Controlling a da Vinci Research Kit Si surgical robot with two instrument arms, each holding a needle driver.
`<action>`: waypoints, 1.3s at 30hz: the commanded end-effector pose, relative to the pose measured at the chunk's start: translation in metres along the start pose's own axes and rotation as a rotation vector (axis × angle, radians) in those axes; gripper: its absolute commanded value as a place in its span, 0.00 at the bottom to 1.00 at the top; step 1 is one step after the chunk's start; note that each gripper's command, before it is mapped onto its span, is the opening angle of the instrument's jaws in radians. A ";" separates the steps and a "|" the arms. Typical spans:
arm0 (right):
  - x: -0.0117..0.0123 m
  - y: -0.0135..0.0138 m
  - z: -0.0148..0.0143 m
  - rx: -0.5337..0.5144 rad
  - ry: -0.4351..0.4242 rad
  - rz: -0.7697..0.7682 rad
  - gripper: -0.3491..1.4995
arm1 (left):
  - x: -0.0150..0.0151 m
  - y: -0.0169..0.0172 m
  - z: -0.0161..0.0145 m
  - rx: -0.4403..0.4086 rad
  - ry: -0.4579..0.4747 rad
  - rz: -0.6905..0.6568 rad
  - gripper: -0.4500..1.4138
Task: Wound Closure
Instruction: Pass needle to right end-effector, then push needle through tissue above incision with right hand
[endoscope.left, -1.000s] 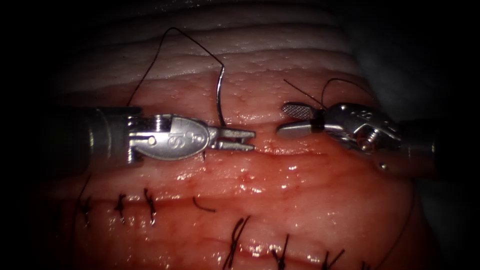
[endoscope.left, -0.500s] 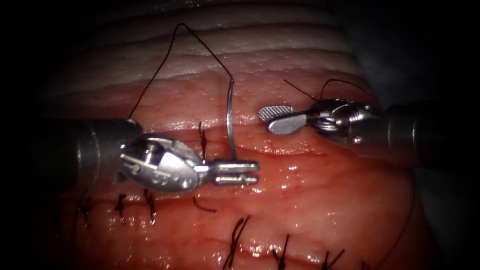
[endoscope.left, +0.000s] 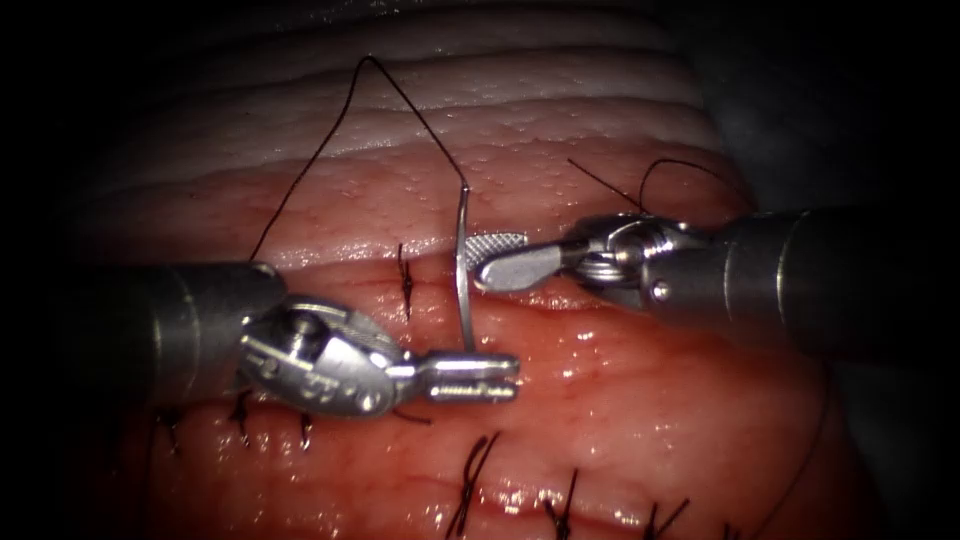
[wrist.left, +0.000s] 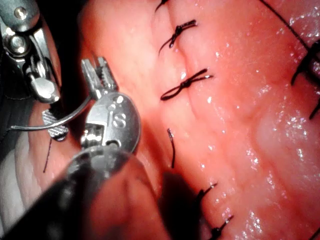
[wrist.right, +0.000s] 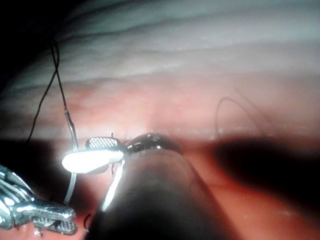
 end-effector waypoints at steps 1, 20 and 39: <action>0.0000 0.0006 0.0008 -0.009 0.002 -0.001 0.88 | -0.0004 0.0000 0.0006 0.000 0.000 0.001 0.00; -0.0009 0.0002 0.0022 -0.062 0.003 -0.044 0.73 | 0.0003 0.0005 0.0015 -0.001 0.002 0.006 0.00; 0.0007 0.0009 0.0004 -0.178 0.022 -0.285 0.00 | 0.0013 0.0002 0.0018 0.033 0.020 -0.091 0.76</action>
